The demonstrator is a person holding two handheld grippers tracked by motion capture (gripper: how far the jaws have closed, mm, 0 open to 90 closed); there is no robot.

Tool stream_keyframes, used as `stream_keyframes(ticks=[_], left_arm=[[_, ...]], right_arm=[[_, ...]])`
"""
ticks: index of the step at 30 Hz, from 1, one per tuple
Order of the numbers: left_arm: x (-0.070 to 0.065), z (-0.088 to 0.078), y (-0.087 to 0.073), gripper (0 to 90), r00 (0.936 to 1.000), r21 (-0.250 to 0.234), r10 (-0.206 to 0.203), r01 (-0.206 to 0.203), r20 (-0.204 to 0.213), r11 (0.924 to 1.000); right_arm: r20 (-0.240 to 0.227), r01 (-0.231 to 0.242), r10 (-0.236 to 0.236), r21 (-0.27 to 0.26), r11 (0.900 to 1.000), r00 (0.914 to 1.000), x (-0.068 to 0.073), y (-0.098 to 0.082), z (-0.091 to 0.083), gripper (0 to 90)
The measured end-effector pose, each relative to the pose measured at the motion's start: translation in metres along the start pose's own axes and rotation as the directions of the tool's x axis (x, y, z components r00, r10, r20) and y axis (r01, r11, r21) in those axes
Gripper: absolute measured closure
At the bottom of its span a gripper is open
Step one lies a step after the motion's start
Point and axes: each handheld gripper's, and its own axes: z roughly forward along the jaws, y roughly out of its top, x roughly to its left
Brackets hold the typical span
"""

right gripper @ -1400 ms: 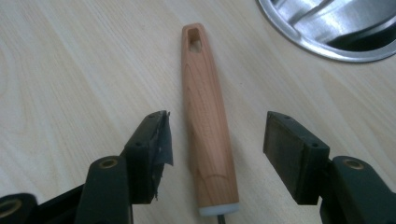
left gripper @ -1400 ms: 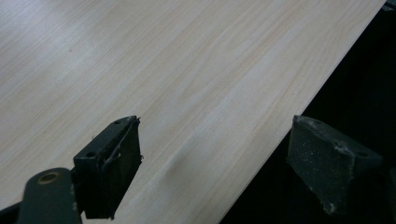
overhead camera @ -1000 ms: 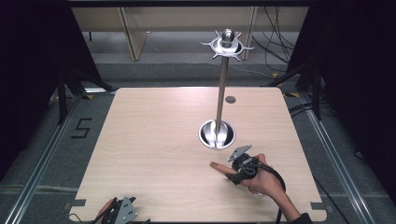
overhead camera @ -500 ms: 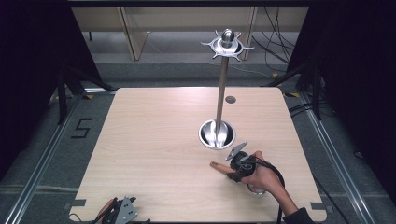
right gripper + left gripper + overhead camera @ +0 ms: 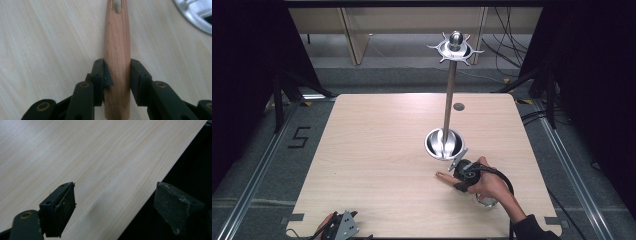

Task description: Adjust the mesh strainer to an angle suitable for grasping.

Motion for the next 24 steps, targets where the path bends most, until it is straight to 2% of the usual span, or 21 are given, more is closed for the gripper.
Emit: stream_keyframes(ticks=[3,5,6,7,9,10,11,12,14,15,16,18,20,21,22,23,24], left_arm=[[0.0,0.0,0.0,16.6,1.0,0.0,0.001,-0.001,-0.001,1.0],[0.0,0.0,0.0,16.6,1.0,-0.01,0.0,0.0,-0.001,1.0],[0.0,0.0,0.0,16.6,1.0,-0.01,0.0,0.0,-0.001,0.9999],[0.0,0.0,0.0,16.6,1.0,-0.011,0.001,-0.001,-0.002,0.9999],[0.0,0.0,0.0,16.6,1.0,-0.01,0.003,-0.003,-0.003,0.9999],[-0.001,0.001,0.0,16.6,1.0,-0.012,0.003,-0.003,-0.002,0.9999],[-0.001,0.001,0.0,16.6,1.0,-0.011,0.0,0.0,-0.003,0.9999],[-0.001,0.001,0.0,16.6,1.0,-0.013,-0.001,0.001,-0.003,0.9999],[-0.001,0.001,0.0,16.6,1.0,-0.01,0.0,0.0,-0.003,0.9999],[-0.001,0.001,0.0,16.6,1.0,-0.013,0.001,-0.001,-0.005,0.9999],[-0.001,0.001,0.0,16.6,1.0,-0.013,0.0,0.0,-0.005,0.9999],[-0.001,0.001,0.0,16.6,1.0,-0.014,-0.001,0.001,-0.005,0.9999],[-0.001,0.001,0.0,16.6,1.0,-0.012,0.002,-0.002,-0.005,0.9999],[-0.001,0.001,0.0,16.6,1.0,-0.013,0.003,-0.003,-0.006,0.9999],[-0.001,0.001,0.0,16.6,1.0,-0.011,0.003,-0.003,-0.005,0.9999],[-0.001,0.0,0.0,16.6,1.0,-0.003,0.005,-0.005,-0.005,1.0],[-0.001,0.0,0.0,16.6,1.0,-0.004,0.004,-0.004,-0.005,1.0]], right_arm=[[0.006,-0.004,0.005,-0.052,0.999,1.0,-0.003,-0.001,-0.007,68.4],[-0.007,-0.027,0.027,-0.107,0.994,0.9996,-0.006,-0.004,-0.014,68.4],[-0.047,-0.073,0.066,-0.169,0.983,0.9967,-0.01,-0.007,-0.021,68.4],[-0.047,-0.073,0.066,-0.169,0.983,0.9967,-0.01,-0.007,-0.021,68.4],[-0.017,-0.088,0.086,-0.203,0.975,0.9961,-0.011,-0.012,-0.028,68.5],[-0.016,-0.087,0.086,-0.232,0.969,0.9962,-0.013,-0.014,-0.031,68.5],[-0.017,-0.106,0.105,-0.261,0.959,0.9943,-0.014,-0.016,-0.034,68.5],[-0.035,-0.104,0.098,-0.265,0.959,0.9946,-0.016,-0.017,-0.037,68.5],[-0.053,-0.156,0.146,-0.295,0.943,0.9878,-0.016,-0.021,-0.041,68.5],[-0.06,-0.155,0.144,-0.316,0.936,0.9878,-0.019,-0.023,-0.042,68.6],[-0.062,-0.15,0.137,-0.326,0.933,0.9886,-0.021,-0.024,-0.043,68.6],[-0.088,-0.179,0.158,-0.351,0.919,0.9834,-0.022,-0.027,-0.046,68.6],[-0.109,-0.181,0.15,-0.369,0.912,0.9825,-0.024,-0.03,-0.051,68.6],[-0.114,-0.162,0.126,-0.399,0.903,0.9853,-0.027,-0.03,-0.052,68.6],[-0.124,-0.168,0.129,-0.395,0.903,0.9839,-0.026,-0.031,-0.056,68.6],[-0.129,-0.187,0.145,-0.432,0.882,0.981,-0.025,-0.031,-0.056,68.7],[-0.143,-0.185,0.137,-0.412,0.892,0.9802,-0.026,-0.032,-0.061,68.7]])
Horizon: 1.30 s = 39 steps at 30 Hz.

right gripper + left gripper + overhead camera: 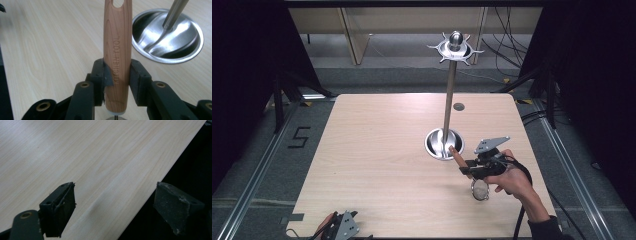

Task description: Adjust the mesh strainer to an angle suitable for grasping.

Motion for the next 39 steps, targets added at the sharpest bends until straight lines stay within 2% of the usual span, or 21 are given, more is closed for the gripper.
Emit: stream_keyframes(ticks=[4,6,7,11,13,14,16,18,19,21,22,24,25,29,30,31,32,34,35,36,39], left_arm=[[0.0,0.0,0.0,16.6,1.0,0.001,0.002,-0.002,0.001,1.0],[0.0,0.001,0.0,16.6,1.0,0.0,0.003,-0.003,0.001,1.0],[0.0,0.001,0.0,16.6,1.0,-0.001,0.003,-0.003,0.0,1.0],[0.0,0.0,0.0,16.6,1.0,0.001,0.0,0.0,0.0,1.0],[0.0,0.001,0.0,16.6,1.0,0.0,0.002,-0.002,0.001,1.0],[-0.001,0.001,0.0,16.6,1.0,0.0,0.002,-0.002,0.002,1.0],[0.0,0.001,0.0,16.6,1.0,0.001,0.002,-0.002,0.0,1.0],[0.0,0.001,0.0,16.6,1.0,0.0,0.0,0.0,-0.001,1.0],[0.0,0.001,-0.001,16.6,1.0,-0.006,-0.003,0.003,0.0,1.0],[0.0,0.001,-0.001,16.6,1.0,-0.001,-0.001,0.001,-0.004,1.0],[0.0,0.001,-0.001,16.6,1.0,-0.002,-0.002,0.002,-0.003,1.0],[0.0,0.001,0.0,16.6,1.0,-0.001,-0.005,0.005,0.0,1.0],[0.001,0.001,0.0,16.6,1.0,0.004,-0.002,0.002,0.0,1.0],[0.001,0.001,-0.001,16.6,1.0,0.007,-0.008,0.008,0.0,0.9999],[0.002,0.001,-0.001,16.6,1.0,0.007,-0.006,0.007,-0.004,1.0],[0.002,0.002,-0.001,16.6,0.9999,-0.001,-0.01,0.01,-0.003,0.9999],[0.002,0.001,-0.001,16.6,1.0,0.008,-0.006,0.006,-0.004,0.9999],[0.001,0.001,-0.001,16.6,0.9999,-0.009,-0.014,0.014,0.0,0.9999],[0.002,0.002,-0.001,16.6,0.9999,-0.007,-0.015,0.015,-0.005,0.9999],[0.002,0.002,-0.001,16.6,0.9999,-0.005,-0.01,0.01,-0.005,0.9999],[0.002,0.002,-0.001,16.6,0.9999,-0.004,-0.012,0.012,-0.005,0.9999]], right_arm=[[-0.002,0.006,-0.006,-0.069,0.998,1.0,-0.002,0.003,-0.009,68.7],[0.004,0.015,-0.014,-0.089,0.996,0.9999,-0.003,0.004,-0.011,68.8],[0.002,-0.017,0.017,-0.092,0.996,0.9998,-0.001,0.005,-0.014,68.8],[0.007,-0.001,0.002,-0.125,0.992,1.0,-0.002,0.007,-0.018,68.9],[-0.006,-0.018,0.018,-0.149,0.989,0.9998,0.001,0.01,-0.02,68.9],[0.005,0.0,0.001,-0.192,0.981,1.0,0.001,0.011,-0.022,69.0],[-0.008,-0.014,0.013,-0.203,0.979,0.9999,0.003,0.013,-0.025,69.0],[0.027,0.003,0.003,-0.235,0.972,0.9996,0.005,0.017,-0.027,69.0],[0.016,-0.013,0.017,-0.227,0.974,0.9997,0.006,0.018,-0.03,68.9],[0.027,0.007,0.0,-0.258,0.966,0.9996,0.005,0.022,-0.033,69.0],[0.027,-0.016,0.024,-0.267,0.963,0.9993,0.007,0.023,-0.034,69.0],[0.031,-0.018,0.028,-0.275,0.961,0.9991,0.007,0.026,-0.037,69.0],[0.037,-0.01,0.022,-0.294,0.956,0.9991,0.006,0.028,-0.037,69.0],[0.053,0.0,0.017,-0.305,0.952,0.9984,0.007,0.036,-0.042,69.0],[0.057,0.021,-0.004,-0.317,0.948,0.9984,0.005,0.039,-0.041,69.0],[0.059,0.008,0.01,-0.306,0.952,0.9982,0.007,0.04,-0.043,69.0],[0.07,0.028,-0.005,-0.323,0.946,0.9975,0.006,0.043,-0.044,69.0],[0.074,0.03,-0.005,-0.343,0.939,0.9973,0.008,0.049,-0.045,69.0],[0.074,0.04,-0.016,-0.345,0.938,0.9971,0.007,0.051,-0.047,68.9],[0.066,0.017,0.006,-0.344,0.939,0.9978,0.009,0.053,-0.049,69.0],[0.079,0.034,-0.005,-0.365,0.93,0.9969,0.006,0.063,-0.053,69.0]])
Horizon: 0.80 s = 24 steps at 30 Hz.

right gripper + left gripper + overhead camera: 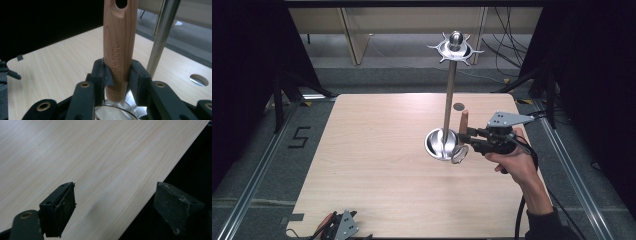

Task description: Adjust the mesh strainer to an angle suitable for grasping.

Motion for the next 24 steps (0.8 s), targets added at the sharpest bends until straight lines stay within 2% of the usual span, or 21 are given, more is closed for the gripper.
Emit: stream_keyframes(ticks=[1,2,3,4,5,7,9,11,13,18,24], left_arm=[[0.0,0.0,0.0,16.6,1.0,0.0,0.0,0.0,-0.001,1.0],[0.0,0.0,0.0,16.6,1.0,-0.005,-0.005,0.005,0.003,1.0],[0.0,0.0,0.0,16.6,1.0,-0.005,-0.006,0.006,0.004,1.0],[0.0,0.0,0.0,16.6,1.0,-0.002,-0.003,0.003,0.001,1.0],[0.0,0.0,0.0,16.6,1.0,0.0,0.0,0.0,0.002,1.0],[-0.001,0.0,0.0,16.6,1.0,-0.003,-0.004,0.004,0.001,1.0],[0.0,0.0,0.0,16.6,1.0,0.0,0.0,0.0,0.001,1.0],[0.0,0.0,0.0,16.6,1.0,0.0,-0.001,0.001,0.003,1.0],[0.0,0.0,0.0,16.6,1.0,0.003,-0.001,0.001,0.006,1.0],[0.0,0.0,0.0,16.6,1.0,0.003,0.0,0.0,0.005,1.0],[0.0,0.0,0.0,16.6,1.0,0.004,-0.001,0.001,0.005,1.0]], right_arm=[[0.001,-0.008,0.008,0.004,1.0,1.0,0.0,0.003,-0.001,69.0],[0.007,-0.006,0.006,-0.014,1.0,1.0,-0.001,0.007,0.0,69.0],[-0.005,-0.006,0.006,-0.013,1.0,1.0,-0.002,0.011,-0.001,69.0],[0.005,-0.011,0.011,-0.01,1.0,0.9999,-0.001,0.013,-0.002,69.0],[0.012,0.01,-0.01,-0.021,1.0,0.9999,-0.003,0.017,-0.002,69.0],[0.012,-0.009,0.009,-0.018,1.0,0.9999,-0.003,0.023,-0.003,69.0],[0.015,-0.007,0.007,-0.034,0.999,0.9999,-0.003,0.029,-0.004,69.0],[0.025,0.016,-0.015,-0.041,0.999,0.9996,-0.005,0.034,-0.005,69.0],[0.028,0.007,-0.005,-0.044,0.999,0.9996,-0.003,0.039,-0.007,69.0],[0.029,0.018,-0.017,-0.046,0.999,0.9994,-0.002,0.052,-0.009,69.0],[0.065,0.03,-0.026,-0.054,0.998,0.9975,-0.005,0.067,-0.016,69.0]])
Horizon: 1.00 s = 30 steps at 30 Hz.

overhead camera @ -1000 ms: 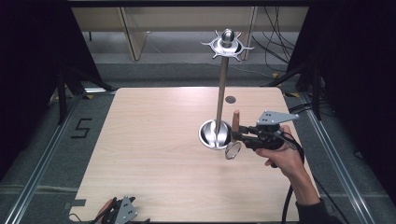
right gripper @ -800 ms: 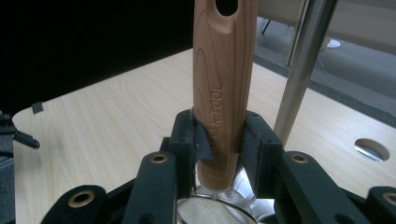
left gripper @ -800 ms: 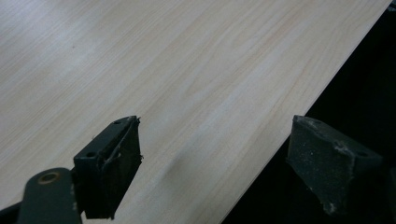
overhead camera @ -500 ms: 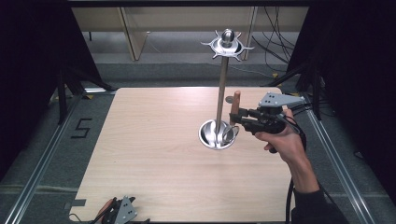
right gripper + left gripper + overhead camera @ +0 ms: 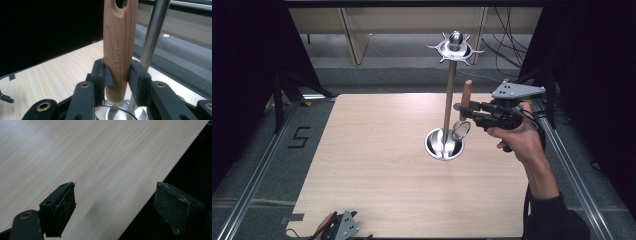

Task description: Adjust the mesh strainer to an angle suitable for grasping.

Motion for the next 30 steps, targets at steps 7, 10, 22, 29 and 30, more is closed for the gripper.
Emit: stream_keyframes(ticks=[7,10,22,29,30], left_arm=[[0.0,0.0,0.0,16.6,1.0,0.002,0.002,-0.002,0.0,1.0],[0.0,0.0,0.0,16.6,1.0,0.0,0.0,0.0,-0.002,1.0],[0.0,-0.001,0.0,16.6,1.0,0.011,0.003,-0.003,0.003,0.9999],[0.0,0.0,0.0,16.6,1.0,0.002,0.001,-0.001,0.003,1.0],[0.0,-0.001,0.0,16.6,1.0,0.008,0.002,-0.002,0.002,1.0]], right_arm=[[0.032,0.005,-0.005,-0.022,1.0,0.9995,-0.006,0.017,-0.004,68.9],[0.046,0.008,-0.007,-0.022,1.0,0.9989,-0.007,0.023,-0.004,68.9],[0.065,-0.022,0.022,-0.008,1.0,0.9977,-0.015,0.034,0.001,68.9],[0.078,-0.029,0.028,0.014,0.999,0.9966,-0.019,0.036,0.007,68.9],[0.071,-0.034,0.032,0.016,0.999,0.9969,-0.019,0.036,0.007,68.9]])
